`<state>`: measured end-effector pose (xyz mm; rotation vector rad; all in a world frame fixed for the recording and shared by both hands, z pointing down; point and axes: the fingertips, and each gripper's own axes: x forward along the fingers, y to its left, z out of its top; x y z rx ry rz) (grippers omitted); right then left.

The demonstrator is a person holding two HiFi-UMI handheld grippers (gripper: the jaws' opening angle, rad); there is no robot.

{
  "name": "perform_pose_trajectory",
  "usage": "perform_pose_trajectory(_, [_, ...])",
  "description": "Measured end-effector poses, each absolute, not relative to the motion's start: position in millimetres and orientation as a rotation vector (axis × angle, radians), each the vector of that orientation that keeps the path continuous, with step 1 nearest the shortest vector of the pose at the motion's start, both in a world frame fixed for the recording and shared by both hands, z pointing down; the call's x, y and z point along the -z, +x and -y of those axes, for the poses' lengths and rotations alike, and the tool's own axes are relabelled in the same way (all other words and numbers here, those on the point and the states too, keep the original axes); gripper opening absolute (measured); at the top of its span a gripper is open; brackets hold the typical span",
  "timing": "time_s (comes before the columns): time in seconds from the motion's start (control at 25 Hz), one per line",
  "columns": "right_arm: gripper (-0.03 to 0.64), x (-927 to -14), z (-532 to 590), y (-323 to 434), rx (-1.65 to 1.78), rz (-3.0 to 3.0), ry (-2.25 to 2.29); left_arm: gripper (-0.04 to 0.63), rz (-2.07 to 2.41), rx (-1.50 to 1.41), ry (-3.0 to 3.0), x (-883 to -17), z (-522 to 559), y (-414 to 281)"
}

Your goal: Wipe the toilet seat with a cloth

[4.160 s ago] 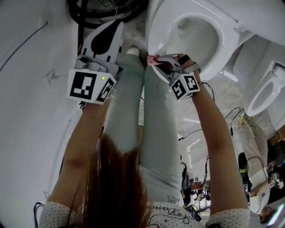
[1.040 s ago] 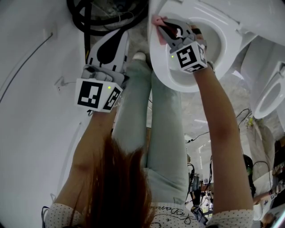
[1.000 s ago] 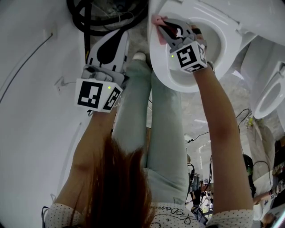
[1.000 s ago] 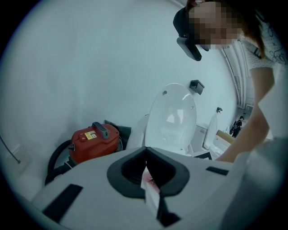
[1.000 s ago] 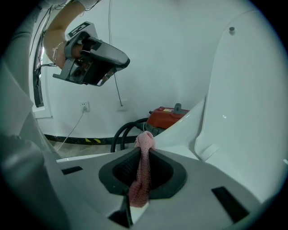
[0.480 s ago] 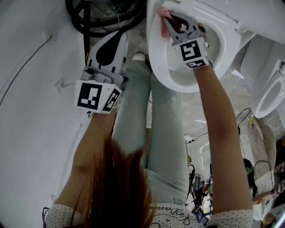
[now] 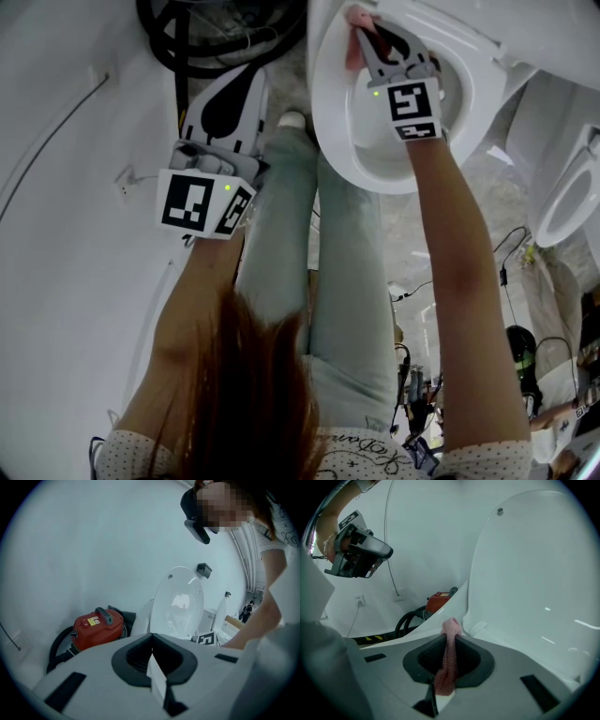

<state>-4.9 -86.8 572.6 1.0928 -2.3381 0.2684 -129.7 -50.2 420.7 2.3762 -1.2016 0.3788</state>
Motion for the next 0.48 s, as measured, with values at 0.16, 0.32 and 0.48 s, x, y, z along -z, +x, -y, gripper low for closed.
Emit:
perform_pose_trajectory(0.16, [0.052, -572.6, 91.1, 8.7, -0.294, 2.310, 1.162, 0.005, 1.202, -0.379, 2.377, -420.6, 49.4, -129.9])
perform_pose_trajectory(0.32, [0.052, -571.5, 96.9, 31.2, -0.321, 2.269, 1.253, 0.005, 1.199, -0.379, 2.379, -419.0, 49.2, -128.2])
perform_pose_trajectory(0.48, [0.053, -572.3, 99.2, 48.3, -0.343, 2.231, 1.322, 0.005, 1.199, -0.380, 2.377, -420.4, 47.6, -129.0])
